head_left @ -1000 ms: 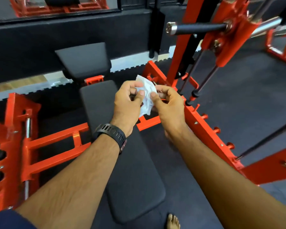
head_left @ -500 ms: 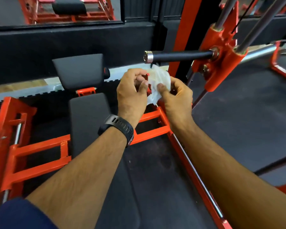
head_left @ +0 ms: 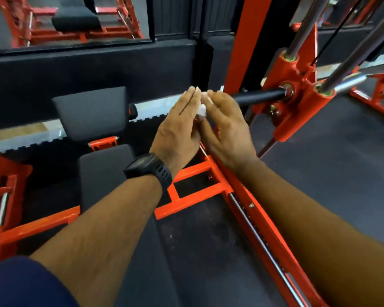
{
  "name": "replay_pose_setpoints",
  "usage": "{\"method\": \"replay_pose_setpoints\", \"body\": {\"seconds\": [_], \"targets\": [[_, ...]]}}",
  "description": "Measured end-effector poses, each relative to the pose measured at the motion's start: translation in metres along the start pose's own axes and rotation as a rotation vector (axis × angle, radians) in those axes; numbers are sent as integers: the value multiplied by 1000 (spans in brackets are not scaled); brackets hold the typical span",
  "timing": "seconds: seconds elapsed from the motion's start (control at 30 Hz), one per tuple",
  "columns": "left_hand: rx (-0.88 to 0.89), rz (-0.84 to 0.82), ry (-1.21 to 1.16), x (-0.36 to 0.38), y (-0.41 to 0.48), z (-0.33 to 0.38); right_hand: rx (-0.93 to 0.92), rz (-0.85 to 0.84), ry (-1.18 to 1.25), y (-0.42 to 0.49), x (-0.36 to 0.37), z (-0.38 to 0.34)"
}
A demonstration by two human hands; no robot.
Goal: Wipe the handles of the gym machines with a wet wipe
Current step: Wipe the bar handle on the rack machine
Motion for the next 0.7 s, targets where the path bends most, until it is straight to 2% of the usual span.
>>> {"method": "replay_pose_setpoints", "body": {"seconds": [0.07, 0.17, 0.33, 0.43, 0.5, 0.57, 0.63, 0.7], "targets": [[-4, 11, -4, 2, 1, 0, -26, 68, -47, 4, -5, 14], [-21, 36, 2, 6, -1, 2, 125, 178, -60, 15, -16, 32], [20, 64, 63, 10, -4, 5, -95, 64, -29, 2, 2, 18], [14, 34, 90, 11, -8, 3, -17, 145, -68, 13, -13, 45], [20, 28, 92, 11, -10, 3, -15, 154, -69, 13, -8, 34], [12, 41, 86, 11, -10, 2, -138, 52, -46, 9, 4, 11], [-10, 50, 97, 11, -11, 1, -182, -4, -42, 14, 1, 24], [-22, 52, 112, 11, -11, 0, 19, 63, -112, 22, -17, 64]]}}
Point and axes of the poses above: each hand's wrist, its own y-axis towards the middle knuckle, its own x-axis out of the palm, z = x × y, the point moved 8 cm from there along y, towards the middle knuckle, and after that the axes turned 12 degrees about z, right-handed, at the moved point
